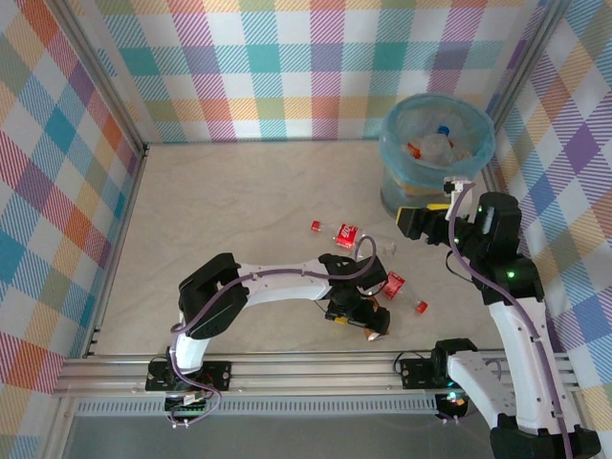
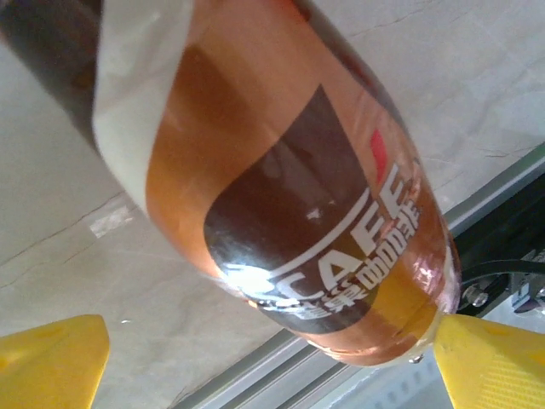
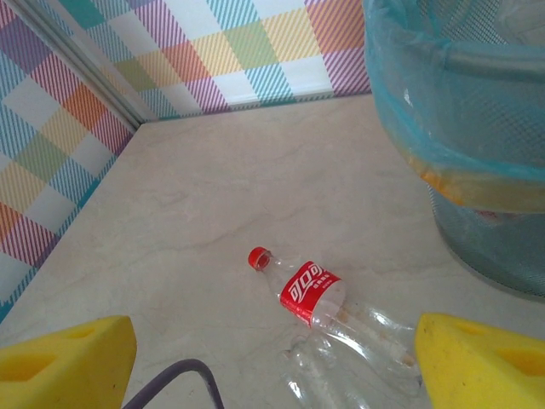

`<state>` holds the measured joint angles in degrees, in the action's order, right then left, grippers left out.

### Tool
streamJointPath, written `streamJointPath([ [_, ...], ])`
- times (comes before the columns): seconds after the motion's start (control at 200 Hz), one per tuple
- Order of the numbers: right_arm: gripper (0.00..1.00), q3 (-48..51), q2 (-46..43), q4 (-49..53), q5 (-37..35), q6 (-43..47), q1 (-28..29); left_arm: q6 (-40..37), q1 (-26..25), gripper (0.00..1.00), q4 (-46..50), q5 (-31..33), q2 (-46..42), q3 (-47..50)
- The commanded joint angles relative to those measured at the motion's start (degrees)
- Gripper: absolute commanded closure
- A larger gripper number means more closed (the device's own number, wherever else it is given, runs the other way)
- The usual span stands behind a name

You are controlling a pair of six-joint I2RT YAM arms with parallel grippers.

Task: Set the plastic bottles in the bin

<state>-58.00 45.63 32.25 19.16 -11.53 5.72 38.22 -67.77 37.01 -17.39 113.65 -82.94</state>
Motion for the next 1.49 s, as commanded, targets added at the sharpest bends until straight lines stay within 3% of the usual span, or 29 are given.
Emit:
streamJointPath([
  [0.0, 0.15, 0.8, -0.2, -1.0, 0.9, 0.3, 0.3, 0.9, -0.4, 0.05, 1.2, 1.3, 2.1, -2.1],
  [0.635, 0.11, -0.4, 3.0, -3.1, 1.8, -0.9, 0.2, 0.0, 0.9, 0.14, 2.8, 4.4, 3.3, -3.4],
  [0.885, 0.07, -0.4, 1.6, -3.8, 0.7, -2.0, 0.3, 1.0, 1.6, 0.03, 4.2, 8.2, 1.8, -2.9],
  [1.325, 0.06, -3.6, 3.1, -5.2, 0.7, -4.5, 0.2, 1.6, 3.5, 0.12, 4.0, 13.0, -2.1, -1.4],
  [1.49, 0.05, -3.9, 2.9, -4.8, 0.1, -4.8, 0.2, 1.2, 4.0, 0.00, 5.1, 13.7, -2.4, -1.9],
])
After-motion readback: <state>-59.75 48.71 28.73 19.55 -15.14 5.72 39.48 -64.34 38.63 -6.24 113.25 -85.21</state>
